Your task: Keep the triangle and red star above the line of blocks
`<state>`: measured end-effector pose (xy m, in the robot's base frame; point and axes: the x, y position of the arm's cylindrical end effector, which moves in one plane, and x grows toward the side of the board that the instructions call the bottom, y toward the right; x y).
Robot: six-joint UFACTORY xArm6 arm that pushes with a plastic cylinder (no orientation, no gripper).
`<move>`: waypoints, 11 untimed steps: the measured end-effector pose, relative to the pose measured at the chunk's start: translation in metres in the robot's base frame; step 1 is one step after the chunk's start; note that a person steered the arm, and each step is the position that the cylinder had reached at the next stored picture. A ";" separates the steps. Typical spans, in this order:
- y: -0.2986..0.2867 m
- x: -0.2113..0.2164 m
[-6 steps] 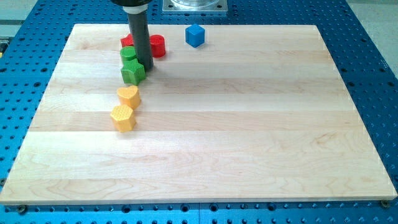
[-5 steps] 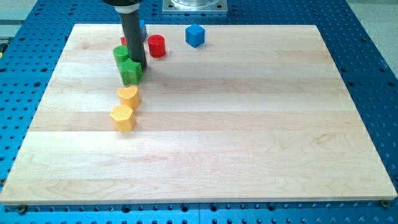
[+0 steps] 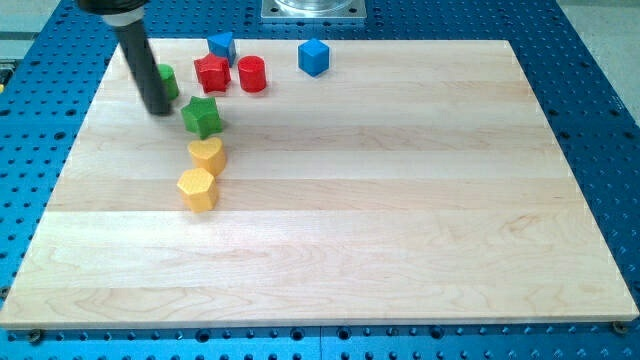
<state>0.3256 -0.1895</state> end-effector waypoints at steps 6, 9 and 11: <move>0.019 -0.134; 0.064 -0.134; 0.111 -0.133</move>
<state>0.1924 -0.0781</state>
